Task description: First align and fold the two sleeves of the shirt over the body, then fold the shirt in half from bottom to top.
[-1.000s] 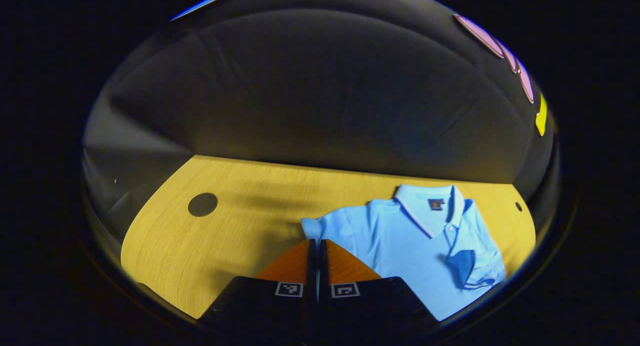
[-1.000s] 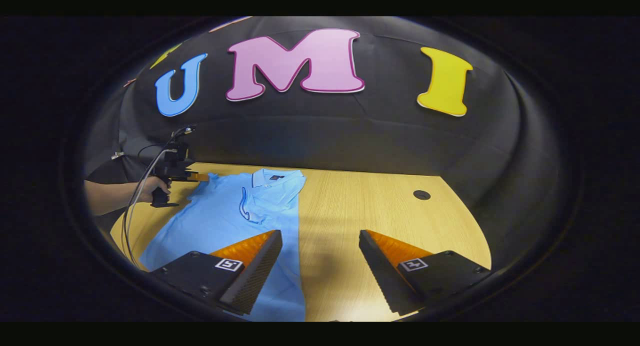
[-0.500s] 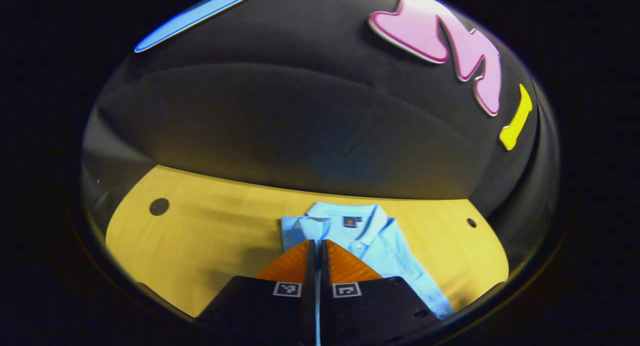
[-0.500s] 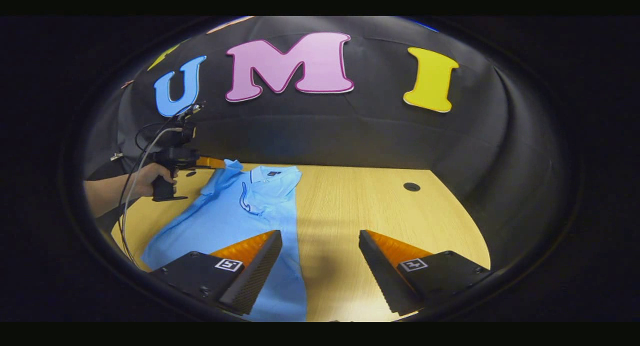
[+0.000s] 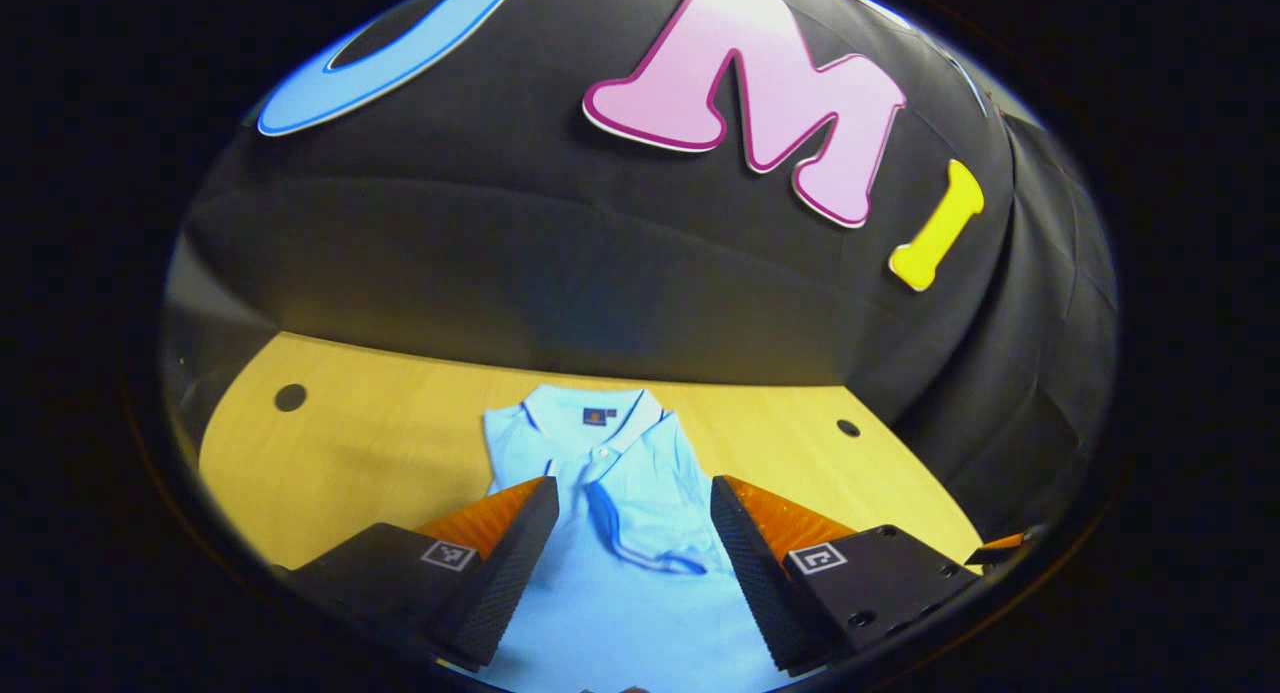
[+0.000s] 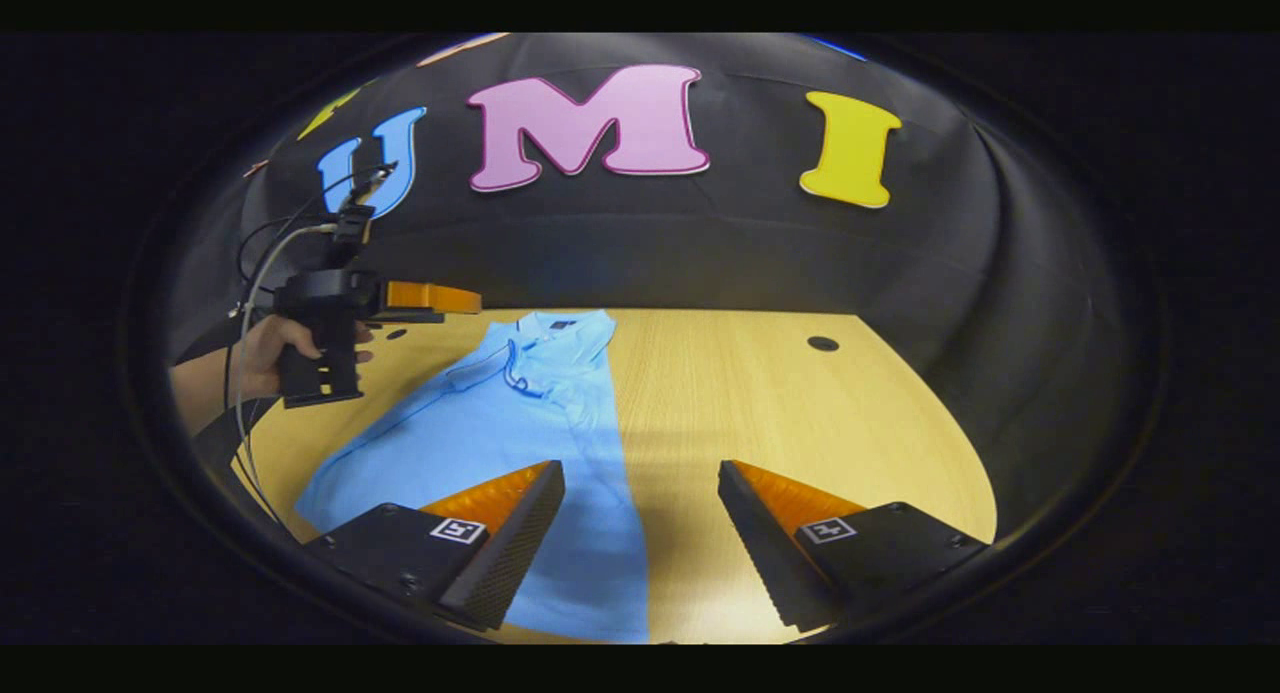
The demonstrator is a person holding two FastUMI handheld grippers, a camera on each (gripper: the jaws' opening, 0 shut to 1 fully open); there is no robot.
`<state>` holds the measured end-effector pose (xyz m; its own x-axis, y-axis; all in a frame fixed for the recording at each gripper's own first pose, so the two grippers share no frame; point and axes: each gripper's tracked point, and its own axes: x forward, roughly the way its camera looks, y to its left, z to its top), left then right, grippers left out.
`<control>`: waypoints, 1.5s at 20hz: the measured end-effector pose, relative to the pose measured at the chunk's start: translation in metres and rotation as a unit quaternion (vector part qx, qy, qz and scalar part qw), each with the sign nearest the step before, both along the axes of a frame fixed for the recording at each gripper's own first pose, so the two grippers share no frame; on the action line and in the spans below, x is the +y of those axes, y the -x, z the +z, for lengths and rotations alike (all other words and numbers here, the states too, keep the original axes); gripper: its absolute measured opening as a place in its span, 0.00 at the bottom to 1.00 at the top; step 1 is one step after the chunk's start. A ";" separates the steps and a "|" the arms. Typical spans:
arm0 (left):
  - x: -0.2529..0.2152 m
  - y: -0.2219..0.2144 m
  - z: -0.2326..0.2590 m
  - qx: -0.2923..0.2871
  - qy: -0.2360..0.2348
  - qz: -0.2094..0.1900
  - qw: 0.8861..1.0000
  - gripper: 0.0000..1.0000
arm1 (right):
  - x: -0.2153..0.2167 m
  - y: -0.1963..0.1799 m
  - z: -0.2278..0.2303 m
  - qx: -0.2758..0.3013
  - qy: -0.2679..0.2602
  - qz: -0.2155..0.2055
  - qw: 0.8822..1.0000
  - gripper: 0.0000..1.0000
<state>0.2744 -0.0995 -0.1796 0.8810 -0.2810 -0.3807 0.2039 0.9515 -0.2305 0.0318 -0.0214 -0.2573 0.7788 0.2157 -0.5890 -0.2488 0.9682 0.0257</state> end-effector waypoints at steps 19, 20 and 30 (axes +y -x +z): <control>0.109 0.296 -0.153 0.151 -0.108 0.077 0.979 0.98 | 0.000 0.125 -0.096 0.112 0.036 -0.046 0.992 0.98; 0.109 0.300 -0.159 0.157 -0.112 0.076 0.978 0.98 | 0.001 0.128 -0.102 0.116 0.039 -0.044 0.991 0.98; 0.095 0.302 -0.176 0.176 -0.122 0.048 0.976 0.84 | 0.003 0.131 -0.112 0.116 0.047 -0.044 0.991 0.94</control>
